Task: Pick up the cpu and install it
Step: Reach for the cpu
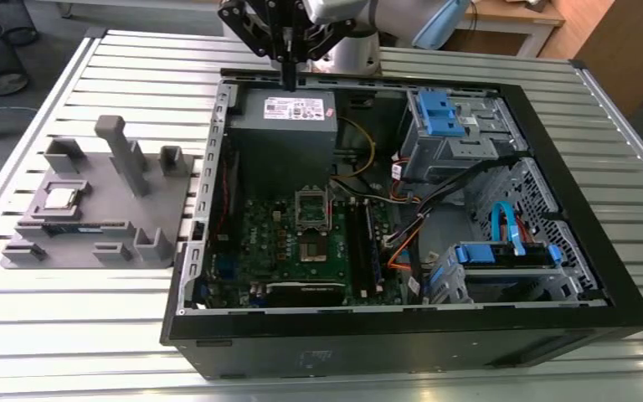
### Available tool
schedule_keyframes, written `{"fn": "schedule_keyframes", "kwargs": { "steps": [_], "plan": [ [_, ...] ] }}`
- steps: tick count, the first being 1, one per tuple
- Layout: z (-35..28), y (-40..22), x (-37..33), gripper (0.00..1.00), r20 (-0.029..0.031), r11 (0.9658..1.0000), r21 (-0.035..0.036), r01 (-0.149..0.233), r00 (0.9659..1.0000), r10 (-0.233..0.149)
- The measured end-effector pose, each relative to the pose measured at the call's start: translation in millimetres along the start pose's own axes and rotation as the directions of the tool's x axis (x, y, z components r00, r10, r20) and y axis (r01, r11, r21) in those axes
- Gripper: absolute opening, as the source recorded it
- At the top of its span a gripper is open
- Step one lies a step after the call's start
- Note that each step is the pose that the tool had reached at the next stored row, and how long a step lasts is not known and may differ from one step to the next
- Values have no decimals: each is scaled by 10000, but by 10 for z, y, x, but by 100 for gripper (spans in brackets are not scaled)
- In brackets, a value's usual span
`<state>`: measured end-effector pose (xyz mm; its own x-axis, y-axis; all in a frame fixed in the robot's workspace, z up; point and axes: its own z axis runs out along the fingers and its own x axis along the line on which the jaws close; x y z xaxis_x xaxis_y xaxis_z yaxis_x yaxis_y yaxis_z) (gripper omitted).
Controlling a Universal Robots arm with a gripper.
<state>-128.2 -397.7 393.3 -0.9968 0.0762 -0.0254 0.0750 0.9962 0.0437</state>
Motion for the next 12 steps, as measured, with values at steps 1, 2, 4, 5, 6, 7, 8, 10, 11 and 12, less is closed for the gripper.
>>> {"fn": "schedule_keyframes", "kwargs": {
  "steps": [1,2,4,5,6,7,8,10,11,12],
  "plan": [
    [0,0,6,11,1,10000,0,0,10000,0],
    [-1,-1,12,11,2,10000,1,0,10000,0],
    [-1,-1,18,11,2,10000,1,0,10000,0],
    [-1,-1,18,11,2,10000,1,1,10000,-1],
    [-1,-2,24,11,2,10000,1,0,10000,0],
    [-1,-2,28,11,2,10000,1,0,10000,0],
    [-1,-2,28,11,2,10000,1,0,10000,0],
    [-1,-2,28,11,2,10000,1,1,10000,-1],
    [-1,-2,29,11,2,10000,1,0,10000,0],
    [-1,-2,29,11,2,10000,1,0,10000,0]
  ]
}}
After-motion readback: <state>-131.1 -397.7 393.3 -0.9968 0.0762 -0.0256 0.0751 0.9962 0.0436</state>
